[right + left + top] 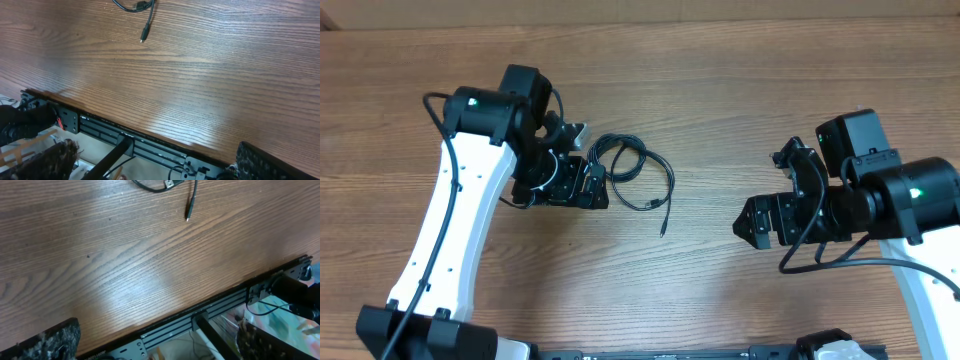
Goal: Untangle cables
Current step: 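Raise both arms and move grippers toward the black cable coil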
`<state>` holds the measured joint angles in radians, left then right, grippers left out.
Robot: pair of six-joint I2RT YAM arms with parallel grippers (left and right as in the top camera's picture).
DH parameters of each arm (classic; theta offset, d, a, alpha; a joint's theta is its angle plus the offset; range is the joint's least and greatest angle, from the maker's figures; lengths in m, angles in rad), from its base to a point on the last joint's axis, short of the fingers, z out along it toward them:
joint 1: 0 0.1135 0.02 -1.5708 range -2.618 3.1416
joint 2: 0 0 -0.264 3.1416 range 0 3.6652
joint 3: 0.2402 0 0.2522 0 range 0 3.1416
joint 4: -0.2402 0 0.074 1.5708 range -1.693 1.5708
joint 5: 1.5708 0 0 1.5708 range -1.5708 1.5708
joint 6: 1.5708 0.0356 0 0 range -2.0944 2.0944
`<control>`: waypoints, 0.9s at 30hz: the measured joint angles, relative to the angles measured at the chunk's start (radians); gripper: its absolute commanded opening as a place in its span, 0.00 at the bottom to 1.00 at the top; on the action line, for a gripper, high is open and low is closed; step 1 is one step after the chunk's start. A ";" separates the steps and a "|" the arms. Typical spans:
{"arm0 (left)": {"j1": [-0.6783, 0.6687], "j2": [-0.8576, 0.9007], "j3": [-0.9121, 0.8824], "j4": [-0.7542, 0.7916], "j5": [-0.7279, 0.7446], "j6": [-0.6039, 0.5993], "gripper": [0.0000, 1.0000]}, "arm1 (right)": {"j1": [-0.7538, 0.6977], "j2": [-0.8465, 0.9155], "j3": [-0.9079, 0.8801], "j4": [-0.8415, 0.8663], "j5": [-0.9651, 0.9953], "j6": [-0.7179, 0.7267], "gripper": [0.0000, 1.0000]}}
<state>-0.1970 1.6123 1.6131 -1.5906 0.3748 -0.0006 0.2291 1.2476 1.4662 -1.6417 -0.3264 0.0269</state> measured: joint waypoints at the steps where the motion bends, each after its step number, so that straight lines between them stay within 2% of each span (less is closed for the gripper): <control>1: 0.000 0.005 0.000 -0.002 0.000 -0.001 0.99 | 0.000 0.002 0.000 0.000 0.000 -0.001 1.00; 27: 0.000 0.011 0.000 0.034 0.000 -0.090 0.99 | 0.000 0.038 0.000 -0.003 0.001 -0.001 1.00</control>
<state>-0.1970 1.6238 1.6131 -1.5570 0.3752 -0.0910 0.2291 1.2854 1.4662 -1.6447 -0.3252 0.0261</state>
